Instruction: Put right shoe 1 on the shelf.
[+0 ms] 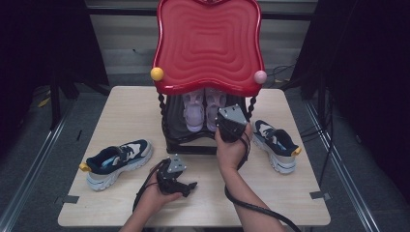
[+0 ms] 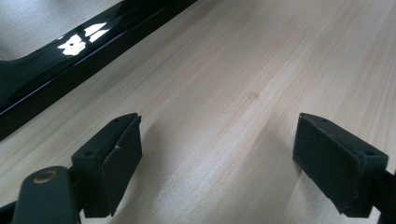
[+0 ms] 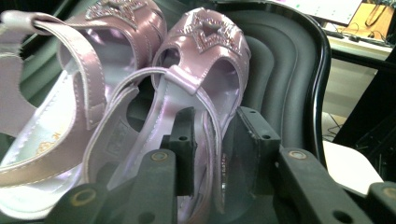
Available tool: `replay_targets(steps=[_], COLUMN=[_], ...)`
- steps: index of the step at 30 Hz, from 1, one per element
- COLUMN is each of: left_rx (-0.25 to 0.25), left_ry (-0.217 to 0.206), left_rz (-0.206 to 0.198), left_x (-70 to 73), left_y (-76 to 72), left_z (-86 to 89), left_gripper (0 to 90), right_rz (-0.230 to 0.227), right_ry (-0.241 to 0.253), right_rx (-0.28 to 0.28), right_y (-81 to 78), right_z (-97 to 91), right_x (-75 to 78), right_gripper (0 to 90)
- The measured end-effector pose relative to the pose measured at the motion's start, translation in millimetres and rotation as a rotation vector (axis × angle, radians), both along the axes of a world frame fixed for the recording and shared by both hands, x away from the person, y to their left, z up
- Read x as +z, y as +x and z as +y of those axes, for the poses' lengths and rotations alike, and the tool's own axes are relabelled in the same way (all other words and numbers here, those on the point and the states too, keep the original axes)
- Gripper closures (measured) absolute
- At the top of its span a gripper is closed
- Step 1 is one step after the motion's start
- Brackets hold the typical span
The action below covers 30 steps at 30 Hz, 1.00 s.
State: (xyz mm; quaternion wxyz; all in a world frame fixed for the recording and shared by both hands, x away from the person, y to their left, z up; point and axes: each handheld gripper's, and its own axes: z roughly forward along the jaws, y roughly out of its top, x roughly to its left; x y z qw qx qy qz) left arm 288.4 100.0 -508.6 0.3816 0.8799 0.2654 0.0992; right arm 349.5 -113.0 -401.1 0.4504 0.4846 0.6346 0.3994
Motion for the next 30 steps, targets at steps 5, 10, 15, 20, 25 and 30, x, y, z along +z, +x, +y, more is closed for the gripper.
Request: replay_targets(steps=[5, 10, 15, 20, 25, 30], left_rx=[0.002, 0.001, 0.001, 0.001, 0.001, 0.001], left_ry=[0.002, 0.0, 0.005, 0.004, 0.006, 0.002], left_rz=[0.0, 0.001, 0.002, 0.001, 0.001, 0.0], left_x=[0.1, -0.1, 0.3, 0.2, 0.3, 0.1], left_y=[0.0, 0.0, 0.0, -0.1, 0.0, 0.0], left_z=[0.0, 0.0, 0.1, 0.1, 0.1, 0.1], left_gripper=[15.2, 15.2, 15.1, 15.2, 15.2, 15.2], right_rz=[0.009, -0.003, 0.008, 0.021, 0.053, 0.07], right_ry=[0.011, -0.001, 0.024, 0.026, 0.05, 0.08], right_rx=[0.032, 0.068, 0.107, 0.147, 0.197, 0.241], right_y=[-6.2, -15.1, -23.6, -31.6, -39.4, -46.3], right_z=[-1.8, -2.5, -5.5, -7.2, -10.8, -16.0], right_x=[4.0, 8.5, 11.5, 12.0, 12.5, 11.1], right_gripper=[62.2, 60.1, 55.9, 52.1, 45.8, 42.2])
